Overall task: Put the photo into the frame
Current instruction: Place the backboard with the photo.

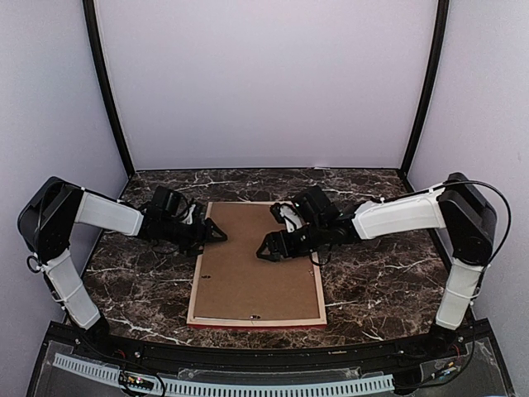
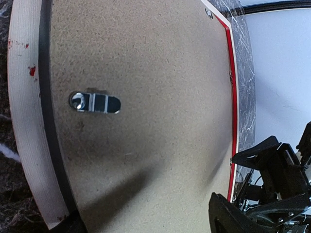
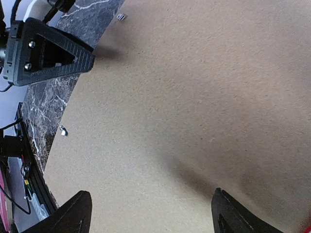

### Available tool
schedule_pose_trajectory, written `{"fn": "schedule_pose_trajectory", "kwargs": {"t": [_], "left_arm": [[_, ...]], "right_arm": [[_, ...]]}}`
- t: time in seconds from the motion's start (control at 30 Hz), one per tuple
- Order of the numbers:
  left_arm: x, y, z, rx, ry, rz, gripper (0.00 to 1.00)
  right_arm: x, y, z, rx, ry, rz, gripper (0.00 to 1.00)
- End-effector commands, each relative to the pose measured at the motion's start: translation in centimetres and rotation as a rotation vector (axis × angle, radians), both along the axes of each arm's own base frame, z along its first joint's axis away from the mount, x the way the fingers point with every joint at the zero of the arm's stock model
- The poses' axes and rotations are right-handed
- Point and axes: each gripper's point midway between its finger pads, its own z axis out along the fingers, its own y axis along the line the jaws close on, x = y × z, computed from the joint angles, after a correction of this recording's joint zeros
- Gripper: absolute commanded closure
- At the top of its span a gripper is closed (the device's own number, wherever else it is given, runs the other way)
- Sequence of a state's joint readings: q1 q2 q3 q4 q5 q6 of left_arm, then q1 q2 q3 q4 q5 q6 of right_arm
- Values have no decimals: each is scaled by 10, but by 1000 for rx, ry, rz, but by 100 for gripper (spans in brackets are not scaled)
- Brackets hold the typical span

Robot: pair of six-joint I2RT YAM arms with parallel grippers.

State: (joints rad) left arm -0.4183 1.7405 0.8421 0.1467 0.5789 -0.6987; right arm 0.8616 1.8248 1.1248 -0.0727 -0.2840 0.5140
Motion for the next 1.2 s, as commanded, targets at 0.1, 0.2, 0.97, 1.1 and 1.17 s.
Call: {"fn": "schedule_pose_trajectory", "kwargs": {"t": [0.1, 0.2, 0.97, 1.1, 1.17], "left_arm": [[-7, 2, -10, 56, 18, -7, 21], [-6, 1, -9, 56, 14, -8, 21], [0, 24, 18, 209, -84, 7, 21], [0, 25, 20, 222, -87, 5, 21], [2, 27, 24, 237, -99, 11, 20]], "right_arm": [[-5, 18, -19, 33, 44, 47, 14], [-7, 12, -30, 9, 57, 40, 14], [-20, -17, -66, -64, 101, -5, 14], [-19, -20, -68, -68, 104, -10, 14], [-20, -21, -69, -71, 107, -10, 14]]}}
